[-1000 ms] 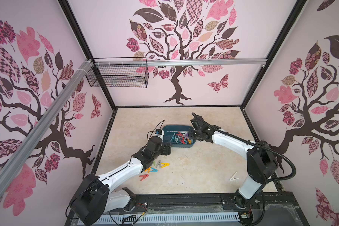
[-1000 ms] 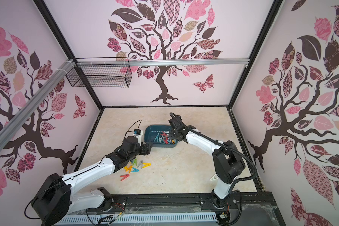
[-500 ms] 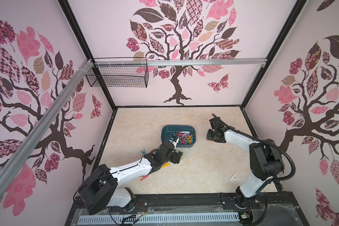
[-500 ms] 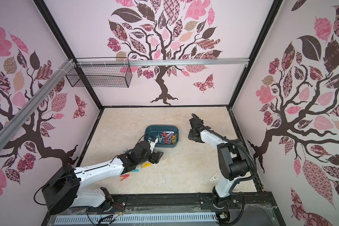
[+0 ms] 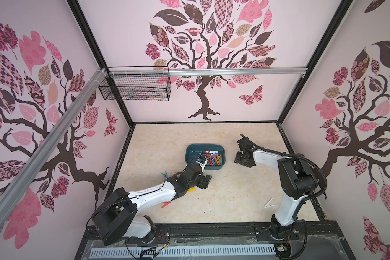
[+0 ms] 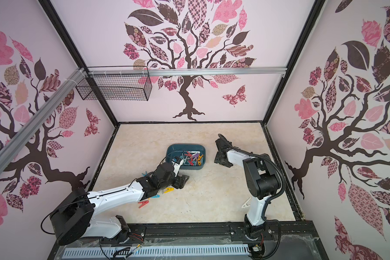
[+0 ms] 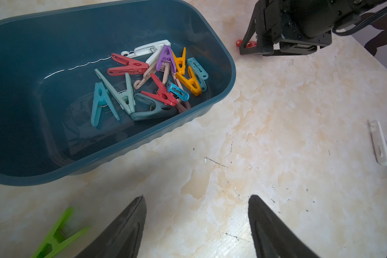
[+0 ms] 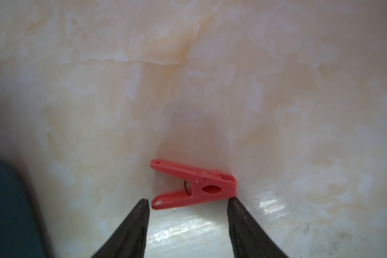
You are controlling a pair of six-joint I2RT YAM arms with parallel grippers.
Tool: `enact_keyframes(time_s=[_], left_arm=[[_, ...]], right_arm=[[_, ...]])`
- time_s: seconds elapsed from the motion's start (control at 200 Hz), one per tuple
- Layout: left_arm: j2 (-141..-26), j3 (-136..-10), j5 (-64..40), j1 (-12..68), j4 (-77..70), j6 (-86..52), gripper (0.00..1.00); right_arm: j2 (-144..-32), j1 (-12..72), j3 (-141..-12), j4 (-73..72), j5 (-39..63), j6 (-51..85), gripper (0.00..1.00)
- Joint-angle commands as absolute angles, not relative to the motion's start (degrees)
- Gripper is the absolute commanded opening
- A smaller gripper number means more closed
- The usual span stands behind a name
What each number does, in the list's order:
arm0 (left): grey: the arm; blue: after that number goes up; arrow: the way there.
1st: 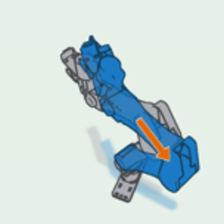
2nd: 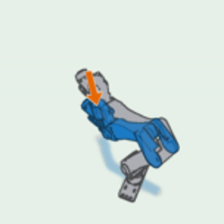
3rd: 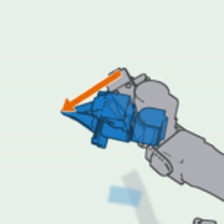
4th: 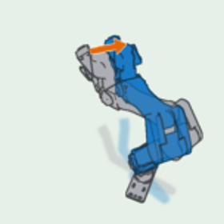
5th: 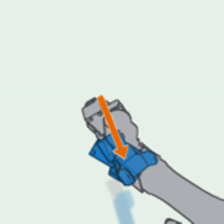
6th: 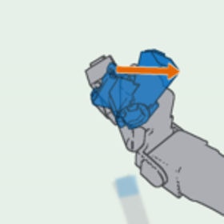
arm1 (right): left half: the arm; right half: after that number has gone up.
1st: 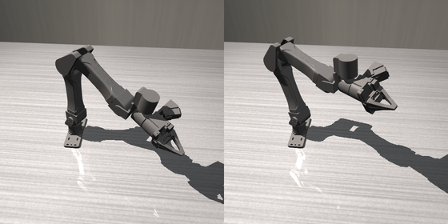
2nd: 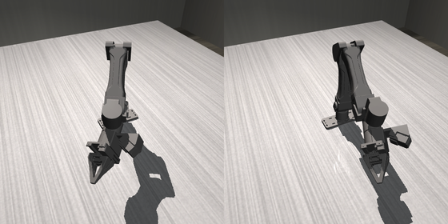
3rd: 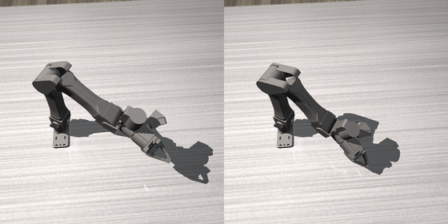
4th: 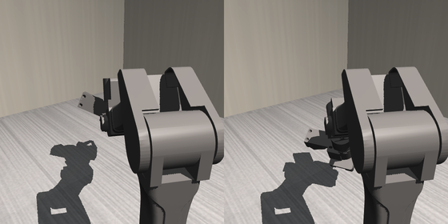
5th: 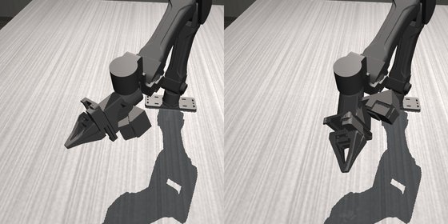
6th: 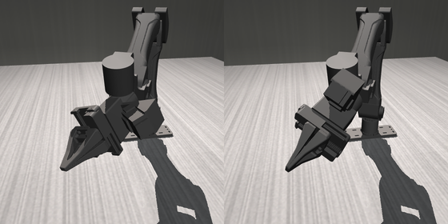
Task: Put the clothespins into the storage box
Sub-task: Pick up the clothespin from the center of the board.
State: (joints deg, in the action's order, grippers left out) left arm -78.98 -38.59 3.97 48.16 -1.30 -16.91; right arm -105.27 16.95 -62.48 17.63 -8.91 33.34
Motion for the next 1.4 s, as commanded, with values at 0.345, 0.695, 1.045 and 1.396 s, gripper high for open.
enact_keyframes(time_s=[0.345, 0.695, 1.045, 1.396], left_arm=[[-78.7, -38.6, 3.5, 48.4, -3.3, -17.5, 0.76], [-80.8, -39.5, 4.2, 48.4, -1.5, -17.5, 0.76], [-77.4, -38.9, 9.5, 48.1, 0.6, -18.0, 0.76], [-67.1, -33.0, 10.5, 39.8, 5.3, -21.6, 0.76]], right_arm=[[-109.4, 16.0, -63.7, 16.9, -10.5, 33.0, 0.56], [-104.0, 16.0, -58.2, 16.4, -11.9, 30.5, 0.28], [-101.5, 16.0, -56.1, 15.0, -13.5, 28.0, 0.12], [-88.9, 20.3, -55.7, 21.9, -13.6, 27.4, 0.08]])
